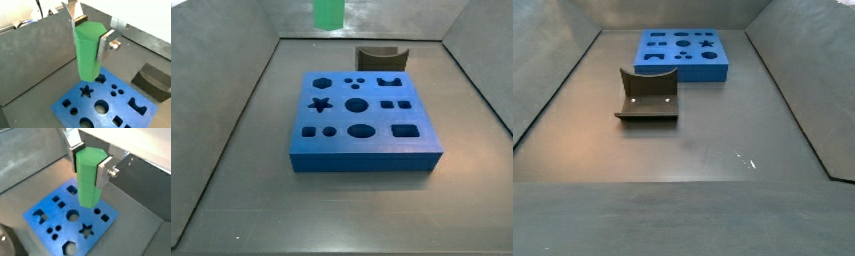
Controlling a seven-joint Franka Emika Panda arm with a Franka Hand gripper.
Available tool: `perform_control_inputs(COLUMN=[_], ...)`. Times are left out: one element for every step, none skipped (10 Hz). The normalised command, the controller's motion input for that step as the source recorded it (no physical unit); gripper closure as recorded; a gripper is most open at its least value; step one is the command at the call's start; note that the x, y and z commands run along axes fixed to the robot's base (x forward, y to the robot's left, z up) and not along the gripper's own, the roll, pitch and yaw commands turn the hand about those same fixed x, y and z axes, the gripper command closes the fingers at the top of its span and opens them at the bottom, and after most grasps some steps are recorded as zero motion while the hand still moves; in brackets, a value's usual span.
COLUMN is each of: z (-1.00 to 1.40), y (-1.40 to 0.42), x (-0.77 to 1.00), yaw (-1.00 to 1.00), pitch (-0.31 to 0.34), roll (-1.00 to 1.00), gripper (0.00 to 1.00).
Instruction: Insert the hexagon object.
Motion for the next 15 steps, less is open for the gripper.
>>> perform_control_inputs(z=[-1.0,-1.0,-1.0,-1.0,-1.0,-1.0,-1.0,-0.99,-0.73,-0.06,-0.15,-0.18,-0.27,-0.34,-0.49], y=[0.61,0.61,0.59,0.57,0.57,0.59,0.55,0.39,0.09,0.0,-0.08,-0.11,-0.1,-0.04,0.0], x=[-0.15,-0.15,-0.13,-0.11,-0.08,-0.02,0.0,0.0,0.0,0.0,0.0,0.01,0.06,0.12,0.26], yaw=[-0.01,0.0,0.0,0.0,0.0,0.0,0.0,0.13,0.25,0.0,0.0,0.0,0.0,0.0,0.0], pitch=[0.0,0.0,0.0,0.0,0.0,-0.004,-0.019,0.0,0.104,0.0,-0.04,-0.05,-0.069,-0.076,-0.061], roll=[0.0,0.0,0.0,0.0,0.0,0.0,0.0,-0.1,-0.15,0.0,0.0,0.0,0.0,0.0,0.0], gripper=[1.0,1.0,1.0,1.0,1.0,1.0,1.0,1.0,1.0,1.0,1.0,1.0,1.0,1.0,1.0])
